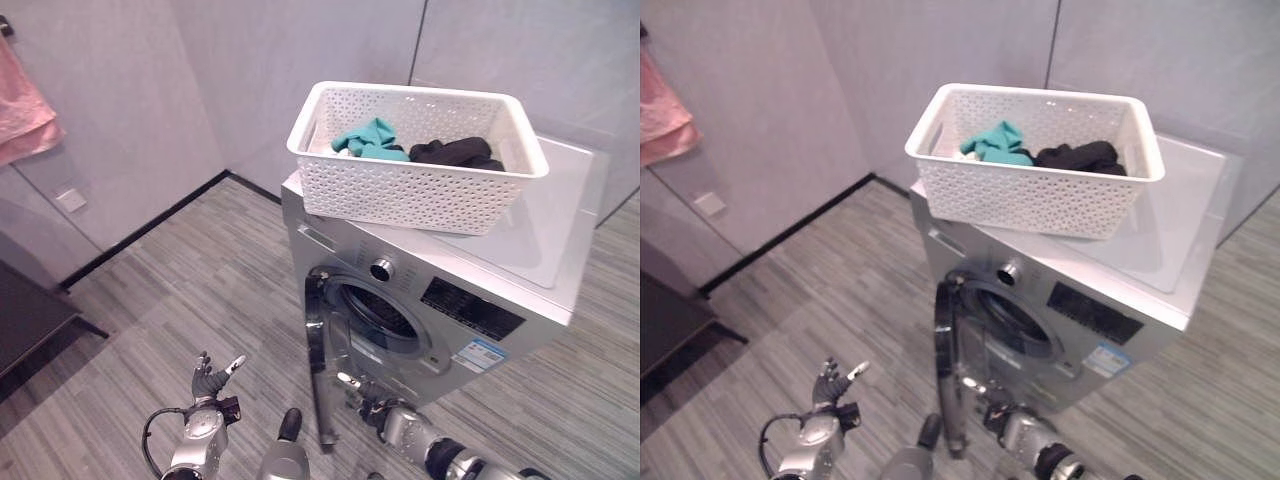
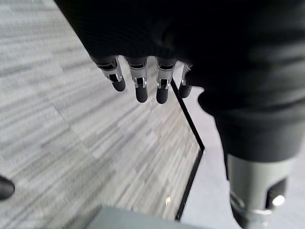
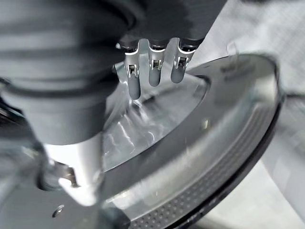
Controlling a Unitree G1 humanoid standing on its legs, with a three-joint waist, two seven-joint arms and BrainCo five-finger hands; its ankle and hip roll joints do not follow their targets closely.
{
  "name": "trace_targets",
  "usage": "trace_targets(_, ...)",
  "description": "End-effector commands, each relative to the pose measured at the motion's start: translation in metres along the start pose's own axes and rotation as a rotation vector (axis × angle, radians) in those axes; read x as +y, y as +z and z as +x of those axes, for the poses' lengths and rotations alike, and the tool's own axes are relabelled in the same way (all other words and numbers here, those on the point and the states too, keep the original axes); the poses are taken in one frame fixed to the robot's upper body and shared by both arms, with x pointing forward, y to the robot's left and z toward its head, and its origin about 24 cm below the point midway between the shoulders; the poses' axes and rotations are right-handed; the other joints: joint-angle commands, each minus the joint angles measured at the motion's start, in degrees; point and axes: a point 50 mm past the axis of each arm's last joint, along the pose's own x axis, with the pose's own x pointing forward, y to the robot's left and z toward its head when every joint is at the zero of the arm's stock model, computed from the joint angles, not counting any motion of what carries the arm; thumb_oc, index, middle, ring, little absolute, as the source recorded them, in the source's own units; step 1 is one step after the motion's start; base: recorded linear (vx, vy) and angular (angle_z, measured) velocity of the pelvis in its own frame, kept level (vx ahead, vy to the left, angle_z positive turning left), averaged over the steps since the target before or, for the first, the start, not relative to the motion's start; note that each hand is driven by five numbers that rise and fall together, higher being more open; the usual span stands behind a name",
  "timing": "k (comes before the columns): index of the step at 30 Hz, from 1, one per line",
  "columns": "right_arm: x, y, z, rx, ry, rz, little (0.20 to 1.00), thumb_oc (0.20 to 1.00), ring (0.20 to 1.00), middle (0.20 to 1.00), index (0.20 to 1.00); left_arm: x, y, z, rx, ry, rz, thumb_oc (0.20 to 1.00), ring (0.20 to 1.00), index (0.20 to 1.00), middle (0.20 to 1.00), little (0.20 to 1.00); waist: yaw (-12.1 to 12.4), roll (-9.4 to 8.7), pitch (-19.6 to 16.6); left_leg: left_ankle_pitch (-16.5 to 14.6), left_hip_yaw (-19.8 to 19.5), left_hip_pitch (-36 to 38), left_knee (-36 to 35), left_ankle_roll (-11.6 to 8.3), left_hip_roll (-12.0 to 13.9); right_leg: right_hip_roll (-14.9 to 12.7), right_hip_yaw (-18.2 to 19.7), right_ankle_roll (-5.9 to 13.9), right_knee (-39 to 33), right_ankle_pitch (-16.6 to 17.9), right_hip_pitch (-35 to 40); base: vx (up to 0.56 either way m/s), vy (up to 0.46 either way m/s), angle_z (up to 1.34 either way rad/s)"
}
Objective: Grab the laundry basket,head to the washer,open it,put in the laundry and shut it.
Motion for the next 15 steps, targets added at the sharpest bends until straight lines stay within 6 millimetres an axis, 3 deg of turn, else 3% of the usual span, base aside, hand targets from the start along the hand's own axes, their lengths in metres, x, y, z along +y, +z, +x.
trace_targets(1, 0.136, -0.021, 0.001, 0.068, 0.474, 0.096, 1.000, 1.000, 1.000, 1.000, 1.000, -0.001, 0.027, 0.011, -0.103, -0.052, 0.048, 1.000, 1.000, 1.000, 1.000, 1.000, 5.26, -3.71, 1.32, -1.06, -1.90, 0.01, 0.31, -2.22, -1.08, -5.57, -2.40, 3.46, 0.49, -3.09, -1.51, -0.02, 0.006, 0.26)
trace_targets(2, 0.135, -0.021, 0.000, 0.068, 0.474, 0.096, 1.000, 1.000, 1.000, 1.000, 1.000, -0.001, 0.027, 0.011, -0.102, -0.052, 0.048, 1.000, 1.000, 1.000, 1.000, 1.000, 5.20, -3.70, 1.30, -1.04, -1.96, -0.03, 0.31, -2.22, -1.10, -5.58, -2.46, 3.46, 0.49, -3.10, -1.52, -0.03, 0.024, 0.20)
trace_targets(6, 0.103, -0.006, 0.002, -0.004, 0.452, 0.031, 1.000, 1.000, 1.000, 1.000, 1.000, -0.003, 0.076, 0.006, -0.342, -0.141, 0.021, 1.000, 1.000, 1.000, 1.000, 1.000, 5.96, -4.47, 1.76, -1.02, -4.71, -1.65, 0.31, -2.22, -2.72, -6.14, -4.82, 3.57, 0.49, -3.51, -1.25, 0.00, 0.011, 0.39)
trace_targets(7, 0.102, -0.006, 0.002, -0.004, 0.452, 0.031, 1.000, 1.000, 1.000, 1.000, 1.000, -0.003, 0.076, 0.006, -0.342, -0.141, 0.020, 1.000, 1.000, 1.000, 1.000, 1.000, 5.84, -4.49, 1.63, -0.86, -4.86, -1.89, 0.31, -2.18, -2.78, -6.16, -4.96, 3.61, 0.49, -3.42, -1.41, 0.03, 0.024, 0.60)
trace_targets(8, 0.076, -0.001, 0.003, -0.033, 0.377, 0.040, 1.000, 1.000, 1.000, 1.000, 1.000, 0.002, 0.093, -0.001, -0.424, -0.161, -0.065, 1.000, 1.000, 1.000, 1.000, 1.000, 5.80, -4.77, 1.55, -1.22, -5.10, -1.73, 0.31, -2.08, -3.19, -6.43, -5.08, 3.70, 0.49, -3.48, -1.02, 0.02, 0.024, 0.47)
trace_targets(9, 0.076, -0.001, 0.003, -0.033, 0.377, 0.040, 1.000, 1.000, 1.000, 1.000, 1.000, 0.002, 0.093, -0.001, -0.424, -0.161, -0.065, 1.000, 1.000, 1.000, 1.000, 1.000, 5.71, -4.79, 1.43, -1.08, -5.22, -1.95, 0.31, -2.04, -3.25, -6.46, -5.19, 3.74, 0.49, -3.38, -1.18, 0.04, 0.047, 0.52)
trace_targets(10, 0.046, 0.001, 0.004, -0.046, 0.270, 0.078, 1.000, 1.000, 1.000, 1.000, 1.000, 0.008, 0.108, -0.008, -0.498, -0.166, -0.127, 1.000, 1.000, 1.000, 1.000, 1.000, 5.54, -5.01, 1.08, -1.51, -5.12, -1.77, 0.31, -1.79, -3.61, -6.74, -5.27, 3.87, 0.49, -3.41, -0.86, 0.01, 0.031, 0.30)
trace_targets(11, 0.046, 0.001, 0.004, -0.046, 0.271, 0.078, 1.000, 1.000, 1.000, 1.000, 1.000, 0.008, 0.108, -0.008, -0.498, -0.166, -0.126, 1.000, 1.000, 1.000, 1.000, 1.000, 5.56, -5.03, 1.09, -1.52, -5.11, -1.76, 0.31, -1.78, -3.62, -6.75, -5.26, 3.87, 0.49, -3.41, -0.85, 0.03, 0.036, 0.23)
trace_targets(12, 0.013, -0.001, 0.002, -0.052, 0.158, 0.134, 1.000, 1.000, 1.000, 1.000, 1.000, 0.011, 0.117, -0.011, -0.542, -0.167, -0.144, 1.000, 1.000, 1.000, 1.000, 1.000, 5.27, -5.28, 0.78, -1.63, -4.73, -1.54, 0.31, -1.98, -3.68, -7.16, -5.98, 3.92, 0.49, -3.50, -0.31, 0.01, 0.009, 0.07)
trace_targets(13, 0.013, -0.001, 0.002, -0.053, 0.158, 0.135, 1.000, 1.000, 1.000, 1.000, 1.000, 0.011, 0.117, -0.011, -0.542, -0.167, -0.143, 1.000, 1.000, 1.000, 1.000, 1.000, 5.25, -5.29, 0.74, -1.62, -4.79, -1.60, 0.31, -1.98, -3.70, -7.17, -6.04, 3.93, 0.49, -3.51, -0.33, 0.04, -0.024, 0.11)
trace_targets(14, -0.014, 0.002, -0.002, -0.082, 0.071, 0.220, 1.000, 1.000, 1.000, 1.000, 1.000, 0.012, 0.123, -0.012, -0.563, -0.164, -0.141, 1.000, 1.000, 1.000, 1.000, 1.000, 4.44, -5.69, 0.70, -1.67, -4.97, -1.12, 0.31, -2.34, -3.53, -7.34, -7.00, 3.56, 1.79, -4.14, 0.30, 0.02, -0.051, 0.16)
trace_targets(15, -0.022, 0.007, -0.005, -0.106, 0.056, 0.242, 1.000, 1.000, 1.000, 1.000, 1.000, 0.013, 0.129, -0.013, -0.587, -0.161, -0.140, 1.000, 1.000, 1.000, 1.000, 1.000, 3.84, -5.70, 1.13, -1.31, -5.25, -0.84, 0.31, -2.35, -2.98, -7.07, -6.58, 3.08, 4.52, -5.05, -0.71, 0.02, -0.046, 0.21)
